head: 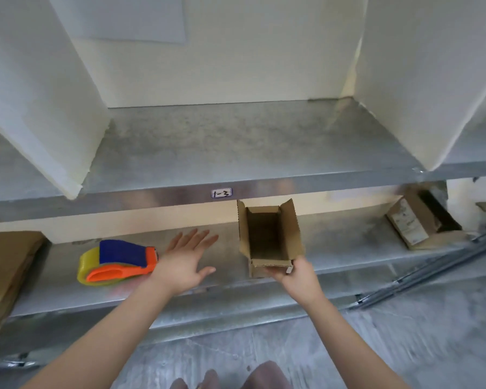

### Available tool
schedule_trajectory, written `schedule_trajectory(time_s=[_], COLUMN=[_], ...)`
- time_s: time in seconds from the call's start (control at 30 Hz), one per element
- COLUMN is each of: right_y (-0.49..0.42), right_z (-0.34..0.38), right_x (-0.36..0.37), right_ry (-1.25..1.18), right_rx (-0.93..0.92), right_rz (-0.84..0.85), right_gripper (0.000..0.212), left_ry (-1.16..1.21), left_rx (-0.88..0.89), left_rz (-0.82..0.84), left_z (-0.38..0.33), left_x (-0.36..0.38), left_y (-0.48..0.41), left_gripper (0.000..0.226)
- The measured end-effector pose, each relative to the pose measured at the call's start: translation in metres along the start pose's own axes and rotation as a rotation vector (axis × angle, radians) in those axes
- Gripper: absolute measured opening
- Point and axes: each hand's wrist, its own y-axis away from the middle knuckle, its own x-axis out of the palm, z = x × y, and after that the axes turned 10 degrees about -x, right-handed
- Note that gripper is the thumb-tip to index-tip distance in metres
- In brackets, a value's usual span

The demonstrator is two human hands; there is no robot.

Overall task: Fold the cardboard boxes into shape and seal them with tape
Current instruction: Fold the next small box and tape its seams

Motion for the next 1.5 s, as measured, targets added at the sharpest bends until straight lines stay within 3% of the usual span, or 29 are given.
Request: schedule_trajectory(time_s=[0.17,0.3,0.43,0.63,0.93,1.13,1.3,1.5], right_y=[0.015,0.023,0.028,0.018,-0.025,-0.044,-0.051,-0.054], right_z=[-0.027,-0.058,-0.085,-0.131,-0.181,-0.205,-0.221,-0.238], right_x=[-0.071,-0.143,-0.211,-0.273,-0.307,-0.309,-0.301,-0.293], right_ry=[-0.011,0.027,0.074,0.100,-0.034,-0.069,-0.185,-0.178], right_rx=[0.064,0.068,0.073,0.135,0.194,0.187,0.171,0.205], right_rz=[-0.069,-0.069,-0.047,-0.059,-0.044,-0.117,-0.208,-0.242], right_gripper=[0.041,0.072,0.049,0.064,0.073,0.055,0.072,0.066], left_ry=[-0.032,-0.066,-0.025,0.065,0.604,0.986,0.961,0.942], left_rx=[0.039,0.075,0.062,0.095,-0.057,-0.297,-0.347,-0.325], left_rz=[-0.036,-0.086,-0.077,-0.001,0.172,0.201,0.173,0.195], left_z=[-0.075,-0.147,-0.222,-0.324,-0.423,-0.458,-0.467,-0.466], left_x=[0.004,0.014,0.020,0.034,0.073,0.085,0.091,0.104], left_y=[-0.015,-0.027,-0.033,-0.053,-0.117,-0.139,-0.159,-0.160], left_gripper=[0.081,0.073,0.075,0.082,0.082,0.056,0.049,0.050])
